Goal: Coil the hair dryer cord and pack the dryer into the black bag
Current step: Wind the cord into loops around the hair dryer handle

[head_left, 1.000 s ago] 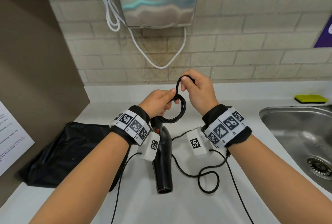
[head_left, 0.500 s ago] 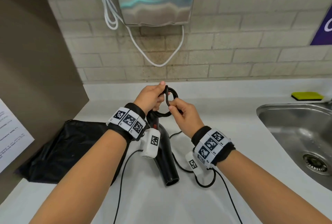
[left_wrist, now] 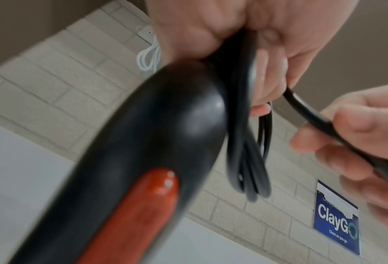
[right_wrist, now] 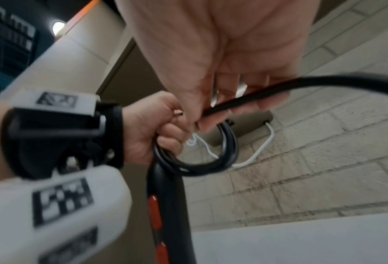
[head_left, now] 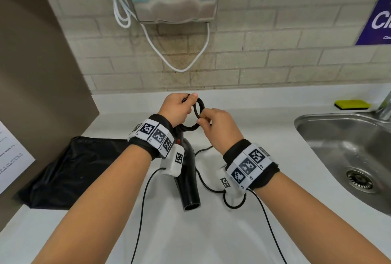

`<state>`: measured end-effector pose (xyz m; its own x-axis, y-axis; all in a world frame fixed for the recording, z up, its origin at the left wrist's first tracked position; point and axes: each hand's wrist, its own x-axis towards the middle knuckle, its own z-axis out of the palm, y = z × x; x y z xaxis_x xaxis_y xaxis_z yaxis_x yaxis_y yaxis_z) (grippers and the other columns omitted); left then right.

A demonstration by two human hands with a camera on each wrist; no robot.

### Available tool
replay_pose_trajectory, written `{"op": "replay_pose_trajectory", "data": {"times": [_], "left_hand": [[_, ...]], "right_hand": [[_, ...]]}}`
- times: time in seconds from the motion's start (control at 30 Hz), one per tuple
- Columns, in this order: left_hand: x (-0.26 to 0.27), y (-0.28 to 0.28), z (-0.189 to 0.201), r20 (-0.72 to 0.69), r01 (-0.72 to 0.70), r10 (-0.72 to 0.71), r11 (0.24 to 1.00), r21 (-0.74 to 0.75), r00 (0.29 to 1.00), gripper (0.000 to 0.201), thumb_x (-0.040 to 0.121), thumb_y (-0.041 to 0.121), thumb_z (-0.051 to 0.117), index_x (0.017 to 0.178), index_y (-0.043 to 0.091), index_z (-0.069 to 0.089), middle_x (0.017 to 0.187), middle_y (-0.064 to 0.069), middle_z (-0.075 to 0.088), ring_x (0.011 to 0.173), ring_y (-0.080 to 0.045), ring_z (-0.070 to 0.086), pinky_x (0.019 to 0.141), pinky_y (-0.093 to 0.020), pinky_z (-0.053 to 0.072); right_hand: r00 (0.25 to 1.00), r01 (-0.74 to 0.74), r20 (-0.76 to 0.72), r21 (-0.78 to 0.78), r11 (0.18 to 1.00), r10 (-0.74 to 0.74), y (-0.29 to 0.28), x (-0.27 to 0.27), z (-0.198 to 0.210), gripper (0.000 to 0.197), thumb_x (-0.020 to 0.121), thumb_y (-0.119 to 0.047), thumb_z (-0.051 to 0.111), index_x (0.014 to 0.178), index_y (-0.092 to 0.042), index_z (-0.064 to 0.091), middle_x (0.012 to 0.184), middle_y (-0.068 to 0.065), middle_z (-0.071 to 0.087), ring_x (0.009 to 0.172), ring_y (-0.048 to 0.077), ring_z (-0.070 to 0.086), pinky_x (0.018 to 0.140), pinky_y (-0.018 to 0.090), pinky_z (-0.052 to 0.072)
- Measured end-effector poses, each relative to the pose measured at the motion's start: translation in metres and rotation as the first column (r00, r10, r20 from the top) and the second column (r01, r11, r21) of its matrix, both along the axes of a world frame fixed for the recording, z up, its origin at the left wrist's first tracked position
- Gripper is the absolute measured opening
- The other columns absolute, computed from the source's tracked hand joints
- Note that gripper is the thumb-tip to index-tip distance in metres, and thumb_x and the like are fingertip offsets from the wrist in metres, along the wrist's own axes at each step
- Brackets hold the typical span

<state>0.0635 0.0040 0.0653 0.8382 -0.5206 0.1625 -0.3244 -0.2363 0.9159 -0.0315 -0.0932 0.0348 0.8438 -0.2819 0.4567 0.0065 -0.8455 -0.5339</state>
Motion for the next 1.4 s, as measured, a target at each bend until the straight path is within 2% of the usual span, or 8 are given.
{"op": "replay_pose_trajectory", "data": {"times": [0.17,0.5,0.7,0.83,0.93,1.03,1.23,1.4], "left_hand": [[0.0,-0.006,-0.004,0.089,-0.082,0.08,0.997,0.013,0.993,0.037,0.096,0.033,0.046,0.071,0.007,0.056,0.051,0.001,0.041,0.044,-0.014,0.036,0.047,-0.026,0.03],[0.002,-0.005,-0.007,0.087,-0.085,0.086,0.996,-0.021,0.993,0.037,0.096,0.033,0.046,0.071,0.007,0.056,0.049,0.002,0.039,0.043,-0.015,0.033,0.047,-0.025,0.028],[0.007,0.0,-0.009,0.023,-0.082,0.084,0.995,-0.049,0.996,0.036,0.095,0.034,0.047,0.074,0.007,0.055,0.036,0.011,0.036,0.032,-0.005,0.029,0.041,-0.02,0.027],[0.007,0.004,-0.008,-0.003,-0.056,0.056,0.997,-0.053,0.998,0.036,0.096,0.034,0.046,0.067,0.014,0.055,0.034,0.012,0.035,0.031,-0.005,0.028,0.038,-0.017,0.026],[0.006,0.005,-0.007,-0.011,-0.061,0.061,0.997,-0.054,0.998,0.036,0.095,0.034,0.047,0.067,0.014,0.055,0.036,0.012,0.035,0.032,-0.006,0.028,0.039,-0.018,0.027],[0.005,0.005,-0.007,-0.019,-0.054,0.053,0.997,-0.057,0.998,0.036,0.096,0.034,0.047,0.067,0.014,0.055,0.035,0.012,0.034,0.032,-0.006,0.027,0.038,-0.017,0.026],[0.002,0.003,-0.005,-0.028,-0.052,0.05,0.997,-0.065,0.998,0.037,0.096,0.033,0.046,0.066,0.015,0.055,0.039,0.012,0.034,0.033,-0.006,0.026,0.037,-0.016,0.025],[0.002,0.004,-0.004,-0.049,-0.03,0.027,0.997,-0.065,0.998,0.038,0.096,0.033,0.045,0.066,0.015,0.056,0.035,0.012,0.033,0.033,-0.006,0.025,0.037,-0.016,0.024]], "right_hand": [[0.996,0.0,-0.09,0.09,0.996,0.008,0.004,-0.013,0.014,0.023,0.089,-0.01,0.054,0.11,-0.009,0.064,0.1,0.007,0.065,0.081,0.016,0.052,0.074,0.019,0.036],[0.973,0.016,-0.219,0.384,0.923,0.074,-0.02,-0.025,-0.003,0.02,0.087,-0.004,0.058,0.103,0.001,0.069,0.092,0.008,0.067,0.076,0.011,0.056,0.055,-0.003,0.037],[0.985,0.001,-0.12,0.728,0.686,0.125,-0.044,-0.026,-0.024,0.019,0.094,-0.012,0.047,0.098,-0.006,0.064,0.084,0.005,0.059,0.066,0.012,0.054,0.057,0.014,0.05],[0.822,0.329,-0.558,0.299,0.896,-0.115,-0.08,-0.028,-0.043,0.032,0.095,-0.02,0.043,0.116,-0.002,0.059,0.104,0.009,0.06,0.081,0.019,0.059,0.076,0.028,0.05],[0.508,0.197,-0.821,-0.183,0.963,-0.26,-0.093,-0.032,-0.068,0.04,0.096,-0.023,0.043,0.134,-0.01,0.044,0.137,0.009,0.047,0.124,0.025,0.047,0.104,0.032,0.039],[0.401,0.235,-0.856,-0.247,0.94,-0.326,-0.097,-0.035,-0.088,0.045,0.091,-0.026,0.048,0.134,-0.017,0.039,0.132,0.01,0.048,0.119,0.025,0.049,0.099,0.029,0.043],[0.422,0.427,-0.78,-0.279,0.86,-0.462,-0.099,-0.028,-0.102,0.048,0.091,-0.029,0.054,0.131,-0.01,0.034,0.134,0.004,0.045,0.121,0.021,0.048,0.102,0.029,0.035],[0.578,0.579,-0.731,0.054,0.814,-0.362,-0.104,-0.022,-0.106,0.049,0.089,-0.004,0.049,0.133,-0.002,0.03,0.128,0.019,0.05,0.116,0.033,0.051,0.092,0.035,0.045]]}}
